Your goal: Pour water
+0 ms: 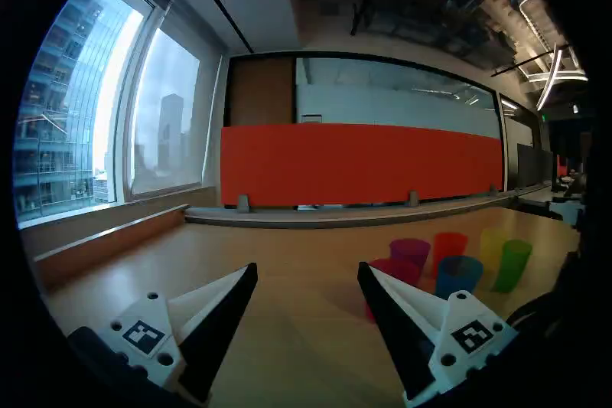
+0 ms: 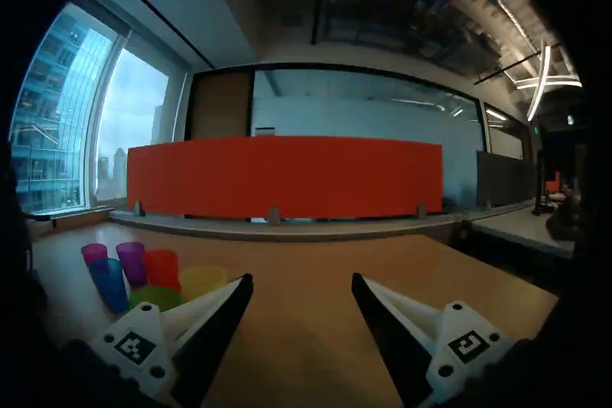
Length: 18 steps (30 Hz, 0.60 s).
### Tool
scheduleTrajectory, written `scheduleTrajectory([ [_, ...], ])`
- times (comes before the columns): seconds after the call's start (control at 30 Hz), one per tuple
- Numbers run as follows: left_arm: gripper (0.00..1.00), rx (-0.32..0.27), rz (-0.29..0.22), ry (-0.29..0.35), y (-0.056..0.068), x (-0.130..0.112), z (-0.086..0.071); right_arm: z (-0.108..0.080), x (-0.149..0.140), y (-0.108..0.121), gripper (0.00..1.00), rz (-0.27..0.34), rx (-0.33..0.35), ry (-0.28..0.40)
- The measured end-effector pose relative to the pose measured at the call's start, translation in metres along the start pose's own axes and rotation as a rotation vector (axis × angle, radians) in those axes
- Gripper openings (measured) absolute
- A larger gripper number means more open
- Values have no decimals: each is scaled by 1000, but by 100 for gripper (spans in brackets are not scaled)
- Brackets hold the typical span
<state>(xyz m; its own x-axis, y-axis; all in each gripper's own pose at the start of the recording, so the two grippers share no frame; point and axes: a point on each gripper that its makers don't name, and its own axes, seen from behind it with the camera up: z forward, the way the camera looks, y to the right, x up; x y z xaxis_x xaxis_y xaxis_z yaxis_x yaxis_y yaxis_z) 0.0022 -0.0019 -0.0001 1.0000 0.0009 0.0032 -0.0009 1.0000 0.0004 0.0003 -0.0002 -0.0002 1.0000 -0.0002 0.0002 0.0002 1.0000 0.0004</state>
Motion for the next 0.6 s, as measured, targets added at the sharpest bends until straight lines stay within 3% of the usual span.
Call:
scheduleTrajectory([
  [0.2, 97, -11, 11, -21, 1, 14, 0, -7, 16, -9, 100, -12, 25, -19],
  [0.6, 98, -31, 5, -18, 2, 83, 7, -6, 73, -17, 100, -3, 74, -61],
])
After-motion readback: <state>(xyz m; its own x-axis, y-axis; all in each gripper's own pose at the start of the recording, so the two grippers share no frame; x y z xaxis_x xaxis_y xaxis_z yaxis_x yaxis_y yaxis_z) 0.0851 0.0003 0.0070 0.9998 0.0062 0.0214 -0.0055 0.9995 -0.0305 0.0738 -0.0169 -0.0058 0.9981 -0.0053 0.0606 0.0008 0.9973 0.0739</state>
